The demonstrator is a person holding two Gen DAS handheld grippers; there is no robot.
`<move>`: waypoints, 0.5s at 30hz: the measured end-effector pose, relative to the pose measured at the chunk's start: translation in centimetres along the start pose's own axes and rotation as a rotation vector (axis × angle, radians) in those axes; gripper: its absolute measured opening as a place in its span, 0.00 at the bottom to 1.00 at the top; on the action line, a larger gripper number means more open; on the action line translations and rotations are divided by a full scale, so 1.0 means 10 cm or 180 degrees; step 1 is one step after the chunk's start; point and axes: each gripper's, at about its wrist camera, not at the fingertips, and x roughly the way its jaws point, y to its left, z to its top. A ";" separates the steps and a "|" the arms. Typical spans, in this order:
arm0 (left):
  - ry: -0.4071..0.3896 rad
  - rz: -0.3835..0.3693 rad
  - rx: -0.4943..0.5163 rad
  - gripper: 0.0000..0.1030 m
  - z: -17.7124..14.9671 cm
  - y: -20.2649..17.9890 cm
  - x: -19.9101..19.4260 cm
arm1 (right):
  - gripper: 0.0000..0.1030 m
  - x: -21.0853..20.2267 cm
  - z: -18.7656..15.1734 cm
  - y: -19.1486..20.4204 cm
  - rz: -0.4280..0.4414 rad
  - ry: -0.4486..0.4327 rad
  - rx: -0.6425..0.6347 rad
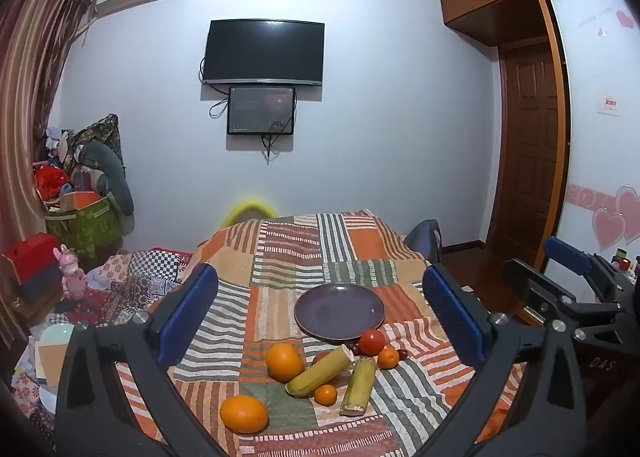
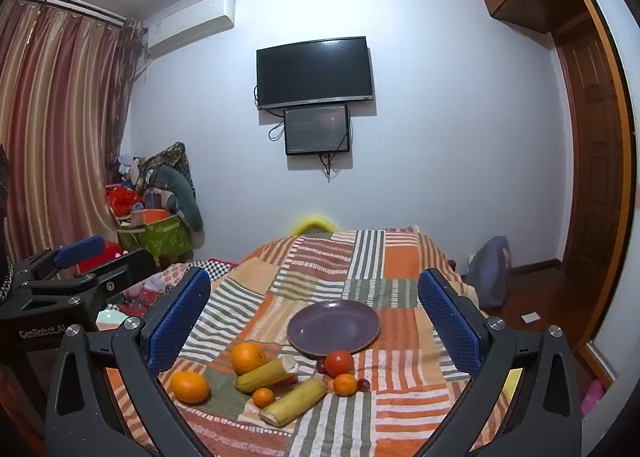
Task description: Organize fruits
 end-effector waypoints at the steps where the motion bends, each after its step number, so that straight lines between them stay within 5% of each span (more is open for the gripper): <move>1: 0.0005 0.0006 -0.0001 1.00 0.00 0.00 0.00 | 1.00 0.00 0.00 0.00 0.0000 -0.0007 -0.0004; 15: 0.0013 -0.0020 0.0022 1.00 0.07 -0.04 -0.01 | 1.00 -0.01 0.00 -0.01 -0.0018 0.0029 -0.0013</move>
